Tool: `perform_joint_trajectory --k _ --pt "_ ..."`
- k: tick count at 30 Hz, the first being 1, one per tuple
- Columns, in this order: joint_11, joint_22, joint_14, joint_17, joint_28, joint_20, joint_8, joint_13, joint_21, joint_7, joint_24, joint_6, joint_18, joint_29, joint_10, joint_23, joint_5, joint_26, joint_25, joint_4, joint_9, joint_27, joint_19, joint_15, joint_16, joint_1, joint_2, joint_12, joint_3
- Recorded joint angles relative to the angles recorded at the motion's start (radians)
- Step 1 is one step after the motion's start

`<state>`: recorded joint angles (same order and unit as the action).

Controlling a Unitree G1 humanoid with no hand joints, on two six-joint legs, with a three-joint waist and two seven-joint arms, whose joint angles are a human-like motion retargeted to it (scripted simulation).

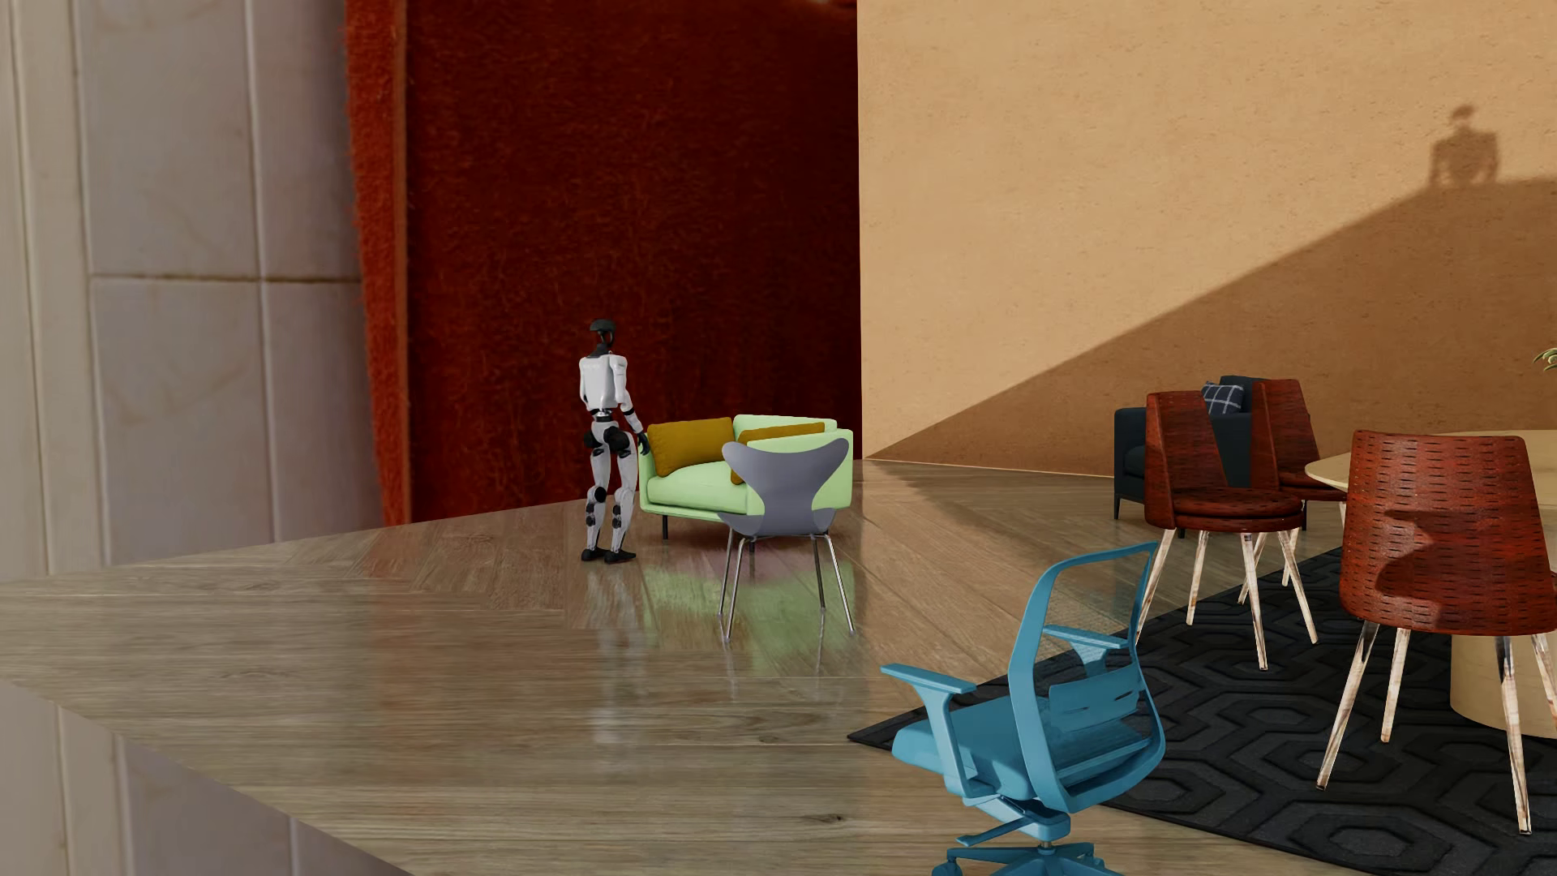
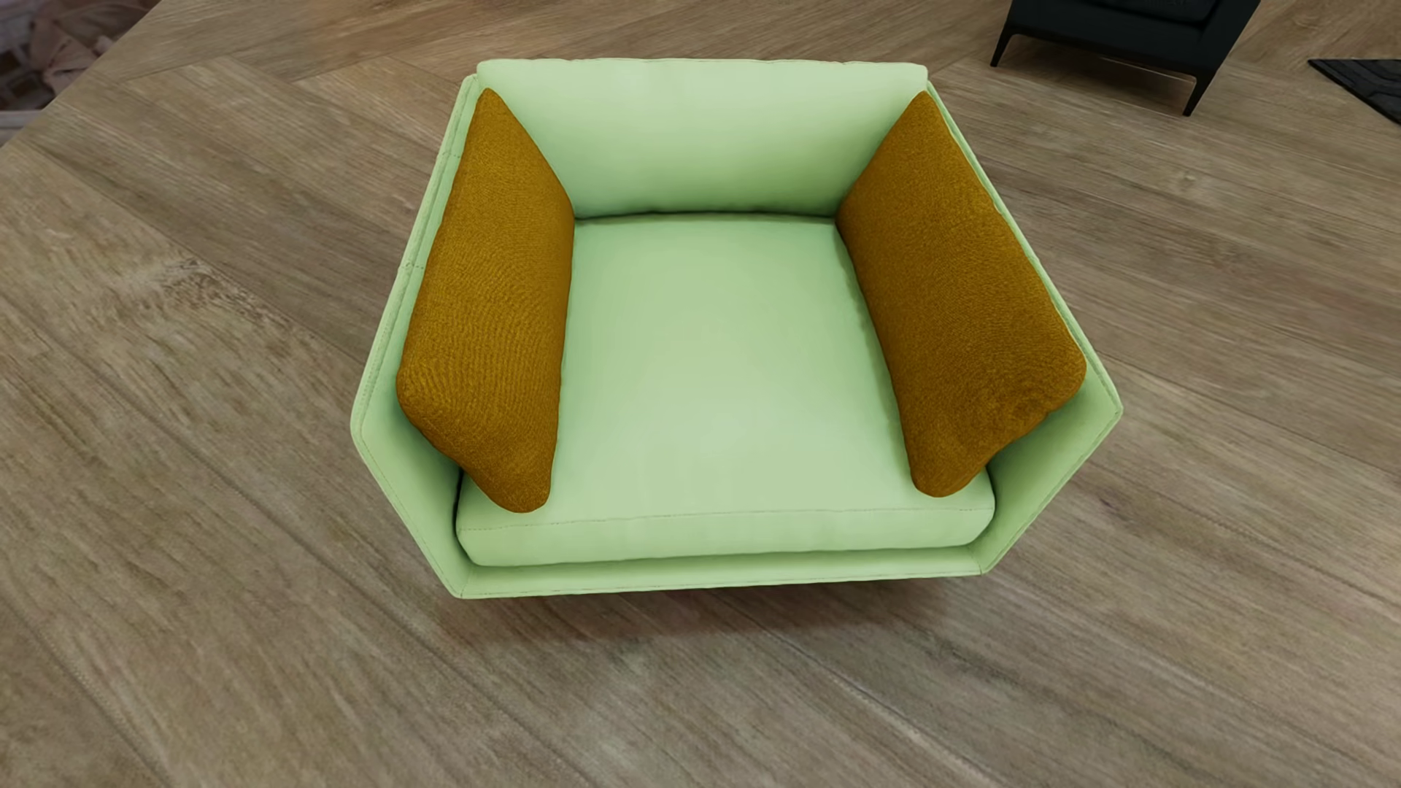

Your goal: Go to the light lime armchair

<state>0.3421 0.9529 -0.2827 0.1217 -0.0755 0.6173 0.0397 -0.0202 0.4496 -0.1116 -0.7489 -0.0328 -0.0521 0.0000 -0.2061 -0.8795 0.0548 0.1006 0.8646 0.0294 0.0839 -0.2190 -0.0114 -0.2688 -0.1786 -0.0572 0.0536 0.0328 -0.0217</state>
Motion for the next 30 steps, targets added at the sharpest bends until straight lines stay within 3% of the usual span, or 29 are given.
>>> perform_joint_trajectory --k 14,30 --pt "-0.019 0.008 -0.001 -0.008 0.004 -0.001 -0.005 0.004 -0.034 0.008 0.001 -0.005 0.006 0.004 0.012 0.003 0.001 0.008 0.017 -0.001 -0.013 0.001 -0.006 -0.005 0.035 -0.011 -0.016 -0.009 -0.010" --pt "-0.036 0.001 -0.005 -0.004 0.003 -0.006 -0.031 0.007 -0.015 0.037 0.001 0.000 0.005 0.012 0.012 -0.018 -0.012 0.005 0.034 0.010 -0.017 0.011 -0.008 -0.021 0.018 -0.008 -0.029 -0.010 -0.006"
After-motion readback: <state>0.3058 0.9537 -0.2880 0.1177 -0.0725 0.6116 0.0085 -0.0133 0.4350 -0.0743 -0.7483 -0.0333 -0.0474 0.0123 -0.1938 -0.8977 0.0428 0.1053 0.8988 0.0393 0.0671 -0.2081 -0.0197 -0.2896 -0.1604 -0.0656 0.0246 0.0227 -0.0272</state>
